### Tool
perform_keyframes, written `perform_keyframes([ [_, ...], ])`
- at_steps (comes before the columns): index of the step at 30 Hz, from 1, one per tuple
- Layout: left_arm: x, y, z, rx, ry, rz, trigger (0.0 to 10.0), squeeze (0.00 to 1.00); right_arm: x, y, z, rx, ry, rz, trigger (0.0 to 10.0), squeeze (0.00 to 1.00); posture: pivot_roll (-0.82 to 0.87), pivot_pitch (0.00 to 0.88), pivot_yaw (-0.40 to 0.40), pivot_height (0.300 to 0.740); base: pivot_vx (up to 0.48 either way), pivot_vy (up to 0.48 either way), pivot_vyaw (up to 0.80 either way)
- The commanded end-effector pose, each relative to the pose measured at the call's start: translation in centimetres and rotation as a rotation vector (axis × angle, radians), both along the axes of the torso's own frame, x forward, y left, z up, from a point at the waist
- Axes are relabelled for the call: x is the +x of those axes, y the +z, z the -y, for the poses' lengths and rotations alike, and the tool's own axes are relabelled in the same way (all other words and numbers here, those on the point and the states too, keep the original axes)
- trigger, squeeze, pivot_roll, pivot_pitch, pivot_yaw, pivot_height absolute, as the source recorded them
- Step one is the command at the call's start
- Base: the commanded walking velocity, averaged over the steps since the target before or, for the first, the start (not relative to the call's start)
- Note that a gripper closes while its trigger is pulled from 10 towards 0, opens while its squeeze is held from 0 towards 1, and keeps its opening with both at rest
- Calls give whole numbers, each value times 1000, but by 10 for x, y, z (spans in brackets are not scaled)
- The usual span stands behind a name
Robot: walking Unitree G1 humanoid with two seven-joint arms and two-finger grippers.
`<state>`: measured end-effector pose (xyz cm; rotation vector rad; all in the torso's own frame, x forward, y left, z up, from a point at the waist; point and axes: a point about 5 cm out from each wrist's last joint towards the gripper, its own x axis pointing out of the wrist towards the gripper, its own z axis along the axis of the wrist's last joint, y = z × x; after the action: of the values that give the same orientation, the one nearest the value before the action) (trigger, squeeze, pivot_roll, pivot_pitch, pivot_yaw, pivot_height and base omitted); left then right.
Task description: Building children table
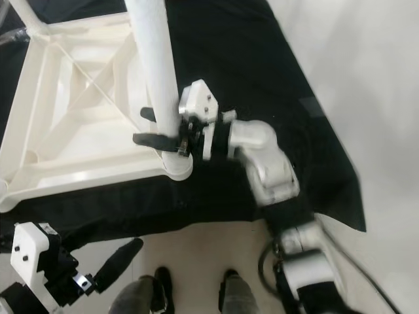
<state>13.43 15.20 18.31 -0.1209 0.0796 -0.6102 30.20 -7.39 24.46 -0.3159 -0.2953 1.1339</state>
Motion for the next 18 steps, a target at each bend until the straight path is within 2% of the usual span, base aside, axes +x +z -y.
perform_keyframes([
  [1, -1, -4, -2, 8, 9, -18, 10000, 0, -7, -77, 5, -176, -155, -254, 10000, 0, 24, 393, 51, 740, 0, 0, 0],
  [2, -1, -4, -2, 8, 9, -17, 10000, 0, -14, -79, 1, -171, -162, -240, 10000, 0, 24, 391, 55, 740, 0, 0, 0],
  [3, -1, -4, -2, 8, 9, -17, 10000, 0, -14, -79, 1, -171, -162, -240, 10000, 0, 24, 391, 55, 740, 0, 0, 0],
  [4, 1, -5, -1, 8, 8, -15, 10000, 0, -21, -82, -5, -220, -106, -230, 10000, 0, 19, 382, 52, 740, 0, 0, 0],
  [9, 1, -5, -1, 7, 8, -15, 10000, 0, -26, -81, -8, -248, -83, -232, 10000, 0, 19, 382, 52, 740, 0, 0, 0],
  [14, 2, -6, 0, 3, 9, -10, 10000, 0, -18, -73, -3, -293, -67, -257, 10000, 0, 12, 373, 43, 740, 0, 0, 0],
  [16, 2, -6, 1, 1, 10, -9, 10000, 0, -12, -68, -1, -284, -76, -311, 10000, 0, 12, 372, 41, 740, 0, 0, 0],
  [17, 2, -6, 1, 0, 9, -9, 10000, 0, -2, -65, 2, -238, -133, -407, 10000, 0, 12, 372, 40, 740, 0, 0, 0],
  [18, 2, -6, 1, 0, 9, -9, 10000, 0, -2, -65, 2, -238, -133, -407, 10000, 0, 12, 372, 40, 740, 0, 0, 0],
])
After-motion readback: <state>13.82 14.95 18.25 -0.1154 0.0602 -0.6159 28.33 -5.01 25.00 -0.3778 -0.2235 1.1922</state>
